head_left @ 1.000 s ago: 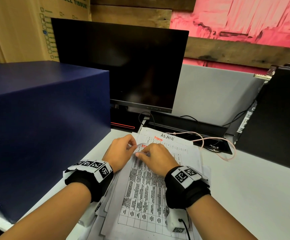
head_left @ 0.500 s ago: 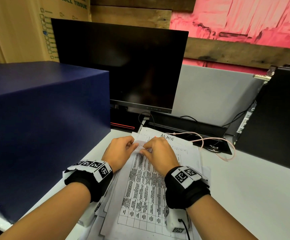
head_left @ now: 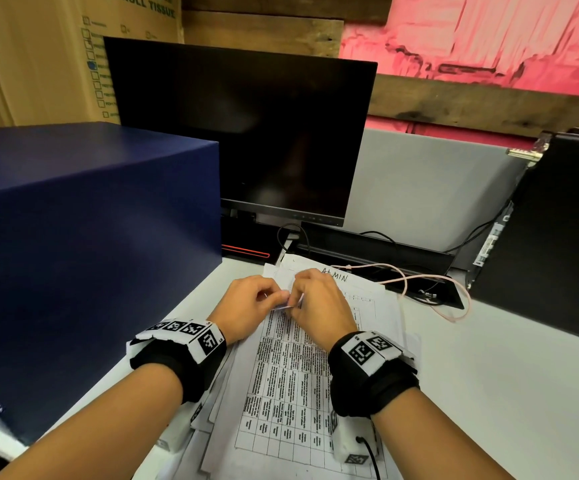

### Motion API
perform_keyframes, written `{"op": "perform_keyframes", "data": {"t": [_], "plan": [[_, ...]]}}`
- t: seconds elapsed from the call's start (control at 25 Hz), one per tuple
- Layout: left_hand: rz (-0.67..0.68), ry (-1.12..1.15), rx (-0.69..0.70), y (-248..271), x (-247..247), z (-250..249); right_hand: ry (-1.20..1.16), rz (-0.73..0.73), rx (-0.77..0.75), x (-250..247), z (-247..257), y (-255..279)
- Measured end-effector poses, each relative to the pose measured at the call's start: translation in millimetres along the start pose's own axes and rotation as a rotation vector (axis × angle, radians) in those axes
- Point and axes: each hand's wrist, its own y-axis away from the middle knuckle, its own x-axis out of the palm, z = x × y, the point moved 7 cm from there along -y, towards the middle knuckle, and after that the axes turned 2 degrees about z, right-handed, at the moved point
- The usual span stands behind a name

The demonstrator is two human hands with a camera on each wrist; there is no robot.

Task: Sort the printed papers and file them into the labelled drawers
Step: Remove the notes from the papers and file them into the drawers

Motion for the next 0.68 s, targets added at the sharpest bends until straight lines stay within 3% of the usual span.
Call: {"op": "perform_keyframes", "data": {"t": [0.24,0.48,0.68], "plan": [[-0.124,0.019,-0.169,-1.6,-9.2,18.2,-0.08,-0.029,0.036,-2.9,-0.7,1.6],[-0.086,-0.193,-0.272,-0.9,-11.3,30.2,-0.014,0.085,0.047,8.3,-2.7,-0.6],[0.017,-0.252,-0.218,-2.3,-0.6,29.2,-0.026,0.08,0.067,11.2,-6.6,-3.1]]}}
